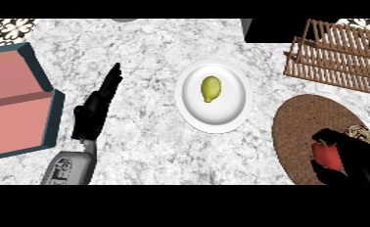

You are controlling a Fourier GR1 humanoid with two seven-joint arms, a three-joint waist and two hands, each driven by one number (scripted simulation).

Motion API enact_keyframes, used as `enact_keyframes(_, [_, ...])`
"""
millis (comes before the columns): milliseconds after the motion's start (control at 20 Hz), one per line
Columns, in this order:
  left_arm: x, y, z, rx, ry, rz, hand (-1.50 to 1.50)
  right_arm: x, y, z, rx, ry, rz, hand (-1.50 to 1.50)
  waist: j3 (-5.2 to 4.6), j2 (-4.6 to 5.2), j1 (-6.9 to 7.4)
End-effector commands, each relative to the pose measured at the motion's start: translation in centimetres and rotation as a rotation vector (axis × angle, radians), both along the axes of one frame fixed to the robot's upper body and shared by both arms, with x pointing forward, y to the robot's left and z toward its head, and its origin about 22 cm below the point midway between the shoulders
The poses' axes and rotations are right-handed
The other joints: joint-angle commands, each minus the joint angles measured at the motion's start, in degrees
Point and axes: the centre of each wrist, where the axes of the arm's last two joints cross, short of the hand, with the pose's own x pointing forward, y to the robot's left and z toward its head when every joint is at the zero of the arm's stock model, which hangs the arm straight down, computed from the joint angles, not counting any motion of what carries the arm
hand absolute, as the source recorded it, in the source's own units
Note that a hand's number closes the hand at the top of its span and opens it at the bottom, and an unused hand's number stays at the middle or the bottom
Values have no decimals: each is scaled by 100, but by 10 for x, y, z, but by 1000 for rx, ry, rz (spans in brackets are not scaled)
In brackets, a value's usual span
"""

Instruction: Pick the bell pepper from the placemat and place it in the tiered shelf

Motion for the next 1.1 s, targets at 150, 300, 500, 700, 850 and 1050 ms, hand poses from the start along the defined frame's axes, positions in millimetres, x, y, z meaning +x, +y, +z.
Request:
enact_keyframes(150, [-4,7,0,2,-12,5,0,-19,-16,-14,-32,-48,40,150,10,4,-11])
enact_keyframes(300, [-5,11,2,-9,4,-21,0,30,62,10,52,11,-7,150,7,9,41])
enact_keyframes(500, [0,-5,1,-2,-4,-11,0,56,129,33,152,62,-38,150,5,15,70])
enact_keyframes(700, [-15,-2,3,9,-1,0,0,45,146,59,230,-8,-49,150,8,-7,23])
enact_keyframes(850, [1,-2,-1,-4,4,1,0,56,134,52,382,-159,-74,150,12,17,-6])
enact_keyframes(1050, [-9,8,3,14,18,5,0,34,148,99,541,-349,-93,150,11,-20,0])
